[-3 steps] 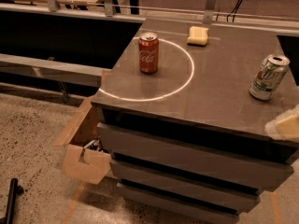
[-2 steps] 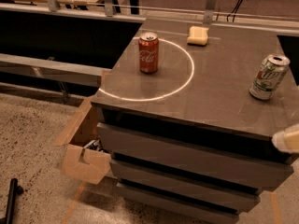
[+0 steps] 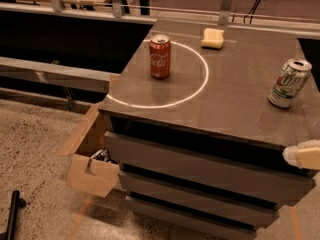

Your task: Move sponge near 7up can

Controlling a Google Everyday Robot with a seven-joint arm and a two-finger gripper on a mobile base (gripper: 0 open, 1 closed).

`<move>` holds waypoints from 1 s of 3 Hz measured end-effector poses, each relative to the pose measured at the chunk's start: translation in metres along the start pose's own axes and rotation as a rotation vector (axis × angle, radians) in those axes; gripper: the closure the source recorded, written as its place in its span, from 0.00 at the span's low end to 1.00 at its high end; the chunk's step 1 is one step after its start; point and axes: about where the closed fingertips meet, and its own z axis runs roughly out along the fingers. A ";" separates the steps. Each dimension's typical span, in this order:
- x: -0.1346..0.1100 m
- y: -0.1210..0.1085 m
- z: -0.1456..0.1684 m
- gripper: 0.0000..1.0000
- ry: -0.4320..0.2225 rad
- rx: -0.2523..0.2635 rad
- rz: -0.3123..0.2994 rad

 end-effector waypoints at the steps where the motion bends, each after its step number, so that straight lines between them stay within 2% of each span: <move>1: 0.004 0.006 0.002 0.00 0.000 -0.001 0.009; 2: 0.017 0.019 0.011 0.00 -0.040 -0.007 0.040; 3: 0.026 0.033 0.030 0.00 -0.106 -0.042 0.049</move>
Offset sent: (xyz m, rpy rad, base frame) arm -0.0109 0.0511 -0.0311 0.2990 -0.1226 0.0136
